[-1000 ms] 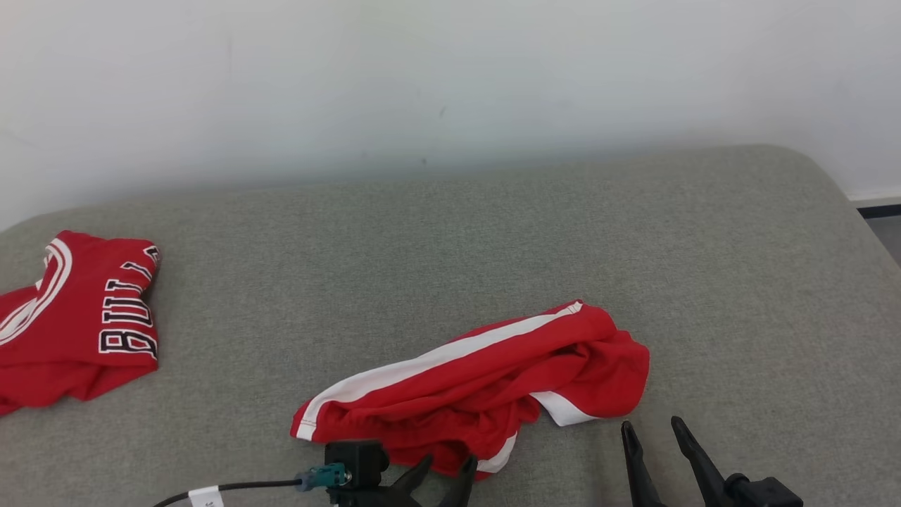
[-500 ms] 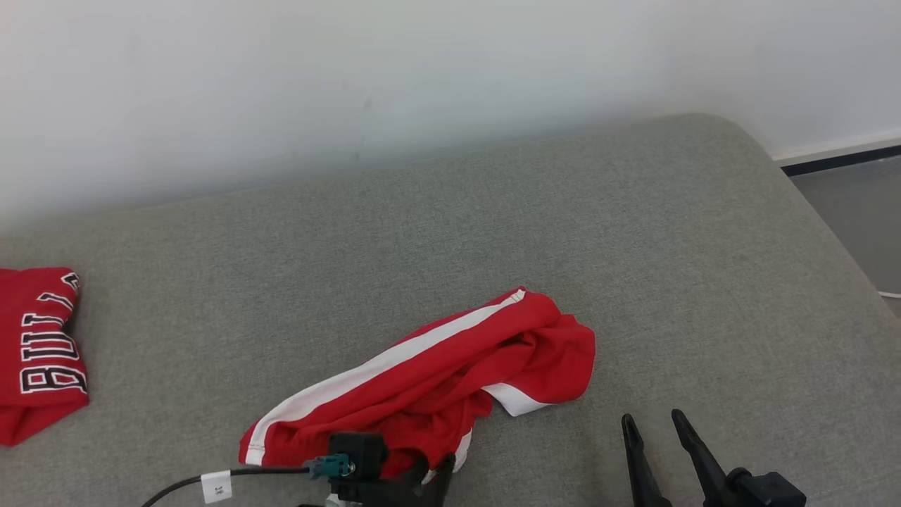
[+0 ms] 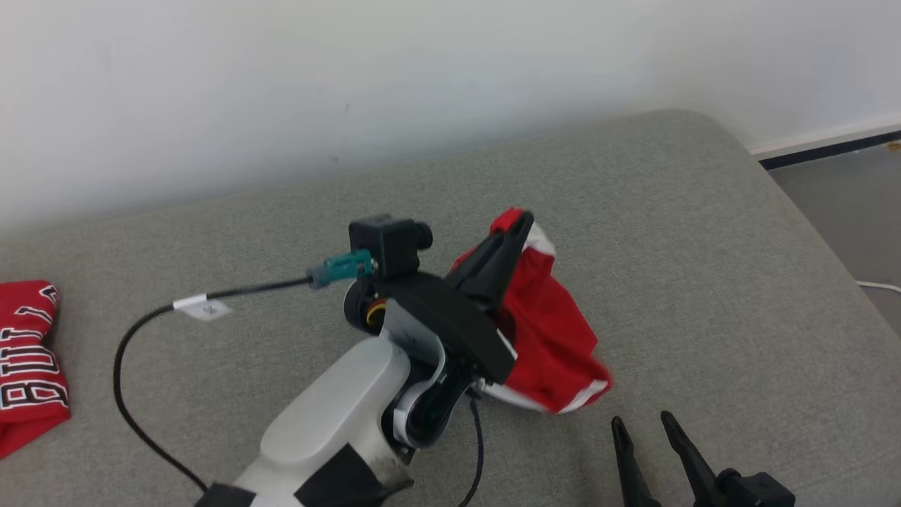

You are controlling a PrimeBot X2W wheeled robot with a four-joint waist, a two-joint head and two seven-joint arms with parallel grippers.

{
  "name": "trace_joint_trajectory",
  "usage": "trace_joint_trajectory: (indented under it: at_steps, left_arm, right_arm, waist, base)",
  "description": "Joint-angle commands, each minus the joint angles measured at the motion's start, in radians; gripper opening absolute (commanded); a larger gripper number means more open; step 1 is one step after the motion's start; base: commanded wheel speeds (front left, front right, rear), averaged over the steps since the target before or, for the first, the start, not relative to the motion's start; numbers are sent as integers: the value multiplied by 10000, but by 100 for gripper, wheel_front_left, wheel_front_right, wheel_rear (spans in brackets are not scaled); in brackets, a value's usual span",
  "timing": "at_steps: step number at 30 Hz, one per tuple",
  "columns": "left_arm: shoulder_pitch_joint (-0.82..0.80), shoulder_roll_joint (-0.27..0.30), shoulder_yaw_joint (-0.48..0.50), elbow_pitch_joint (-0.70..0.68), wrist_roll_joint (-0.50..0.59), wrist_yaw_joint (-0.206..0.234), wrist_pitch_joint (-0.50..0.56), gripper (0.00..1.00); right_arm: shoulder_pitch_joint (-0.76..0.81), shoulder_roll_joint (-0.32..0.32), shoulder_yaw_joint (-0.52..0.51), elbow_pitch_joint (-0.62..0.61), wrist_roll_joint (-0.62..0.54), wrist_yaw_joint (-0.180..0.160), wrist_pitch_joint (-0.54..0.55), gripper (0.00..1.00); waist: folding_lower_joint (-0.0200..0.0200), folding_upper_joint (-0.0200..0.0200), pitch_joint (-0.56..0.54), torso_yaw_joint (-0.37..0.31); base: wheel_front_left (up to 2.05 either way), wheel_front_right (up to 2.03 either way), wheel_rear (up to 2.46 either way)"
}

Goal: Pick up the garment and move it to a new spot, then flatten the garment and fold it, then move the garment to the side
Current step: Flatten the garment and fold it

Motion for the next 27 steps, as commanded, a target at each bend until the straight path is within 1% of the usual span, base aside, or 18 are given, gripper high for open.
trace_joint_trajectory:
  at_steps: [1, 4, 6, 7, 8, 10, 11, 13, 16, 18, 20, 22, 24, 27]
  left_arm:
    - [-560, -149, 89, 19, -320, -226, -118, 0]
    - [-1250, -240, 280, -171, -1112, -478, -378, 0]
    - [-1641, -263, 312, -705, -2070, -620, -854, 0]
    - [-1741, -254, 370, -1009, -2726, -694, -1115, 0]
    - [-1741, -254, 370, -1009, -2726, -694, -1115, 0]
    - [-1829, -230, 541, -1652, -4209, -797, -1476, 0]
    - [-1893, -223, 582, -1782, -4582, -834, -1579, 0]
    - [-1962, -223, 247, -1362, -4425, -725, -1640, 0]
    - [-1306, -226, 411, -990, -5777, -798, -1688, 0]
    - [-1063, -228, 377, -574, -5932, -814, -1703, 0]
    - [-629, 24, 130, -102, -5794, -739, -1610, 0]
    - [-106, 277, -61, 63, -5863, -693, -1435, 0]
    - [420, 558, -127, -101, -6033, -583, -1308, 0]
    - [1361, 1131, 85, -746, -6412, -305, -1301, 0]
  right_arm:
    - [-110, -15, 82, 35, 73, -23, -9, 100]
    - [-46, -15, 142, 80, 42, -23, -8, 100]
    - [22, -15, 134, 92, -9, -23, -8, 100]
    - [66, -17, 105, 91, -23, -23, -8, 100]
    - [66, -17, 105, 91, -23, -23, -8, 100]
    - [86, -14, 57, 51, -47, -23, -8, 100]
    - [93, -14, 33, 28, -52, -23, -8, 100]
    - [96, -12, -25, -1, -53, -23, -8, 100]
    - [30, -12, 28, -51, -6, -23, -8, 100]
    - [13, -15, 9, -82, 40, -23, -8, 100]
    - [-8, -17, -15, -121, 64, -23, -8, 100]
    - [-21, -12, -45, -150, 60, -23, -8, 100]
    - [16, -17, -160, -191, 39, -23, -9, 100]
    - [20, -14, -219, -234, -3, -23, -8, 100]
  waist:
    - [0, -1, -68, -214]
    - [0, -1, -126, -430]
    - [0, -1, -149, -550]
    - [0, -1, -137, -574]
    - [0, -1, -137, -574]
    - [0, -1, -100, -580]
    - [0, -1, -77, -557]
    - [0, -1, -9, -455]
    - [0, -1, 69, -307]
    - [0, -1, 133, -172]
    - [0, -1, 211, -22]
    - [0, -1, 274, 129]
    - [0, -1, 350, 324]
    - [0, -1, 450, 627]
  base:
    - [0, 0, 0]
    - [0, 0, 0]
    - [0, 0, 0]
    - [0, 0, 0]
    - [0, 0, 0]
    - [0, 0, 0]
    - [0, 0, 0]
    - [0, 0, 0]
    - [0, 0, 0]
    - [0, 0, 0]
    - [0, 0, 0]
    - [0, 0, 0]
    - [0, 0, 0]
    - [0, 0, 0]
